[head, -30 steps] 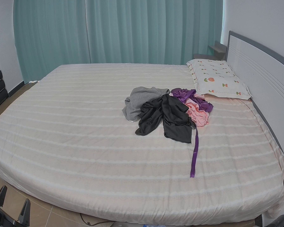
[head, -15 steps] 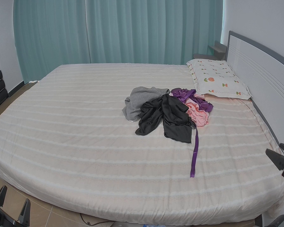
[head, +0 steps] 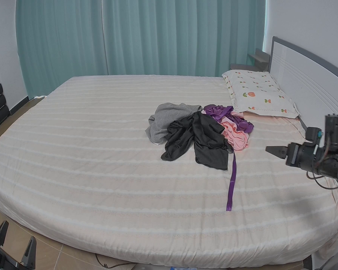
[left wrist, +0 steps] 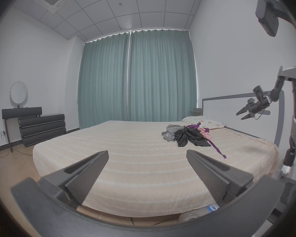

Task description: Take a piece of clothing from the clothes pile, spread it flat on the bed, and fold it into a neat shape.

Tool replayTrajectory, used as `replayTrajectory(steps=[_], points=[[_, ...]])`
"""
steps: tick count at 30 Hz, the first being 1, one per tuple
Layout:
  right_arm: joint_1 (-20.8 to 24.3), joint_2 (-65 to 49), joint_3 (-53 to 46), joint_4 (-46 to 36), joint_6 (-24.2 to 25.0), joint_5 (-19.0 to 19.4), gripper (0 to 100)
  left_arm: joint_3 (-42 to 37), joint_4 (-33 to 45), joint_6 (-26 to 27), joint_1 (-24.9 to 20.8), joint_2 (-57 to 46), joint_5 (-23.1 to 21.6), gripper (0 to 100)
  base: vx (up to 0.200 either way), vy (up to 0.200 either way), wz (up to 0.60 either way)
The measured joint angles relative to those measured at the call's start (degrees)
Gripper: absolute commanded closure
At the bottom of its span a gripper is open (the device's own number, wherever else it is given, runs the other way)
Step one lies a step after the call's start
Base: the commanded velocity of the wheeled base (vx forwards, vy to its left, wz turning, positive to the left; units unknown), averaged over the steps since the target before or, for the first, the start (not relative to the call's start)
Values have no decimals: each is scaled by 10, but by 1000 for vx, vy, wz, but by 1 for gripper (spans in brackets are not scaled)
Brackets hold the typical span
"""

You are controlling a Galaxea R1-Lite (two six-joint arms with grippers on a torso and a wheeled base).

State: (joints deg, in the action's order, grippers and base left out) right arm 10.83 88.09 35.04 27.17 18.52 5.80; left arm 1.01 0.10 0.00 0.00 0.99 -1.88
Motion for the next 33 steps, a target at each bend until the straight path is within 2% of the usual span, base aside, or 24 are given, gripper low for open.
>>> replayTrajectory(steps=[9, 20, 25, 33], points=[[34, 259, 192, 38, 66, -21, 0, 0, 0, 0, 0, 0, 0, 0, 0, 0, 0], [57, 537, 489, 10, 112, -56, 0, 0, 0, 0, 0, 0, 0, 0, 0, 0, 0], [60, 617, 584, -35, 125, -70, 0, 0, 0, 0, 0, 0, 0, 0, 0, 0, 0], [56, 675, 648, -69, 130, -88, 0, 0, 0, 0, 0, 0, 0, 0, 0, 0, 0]])
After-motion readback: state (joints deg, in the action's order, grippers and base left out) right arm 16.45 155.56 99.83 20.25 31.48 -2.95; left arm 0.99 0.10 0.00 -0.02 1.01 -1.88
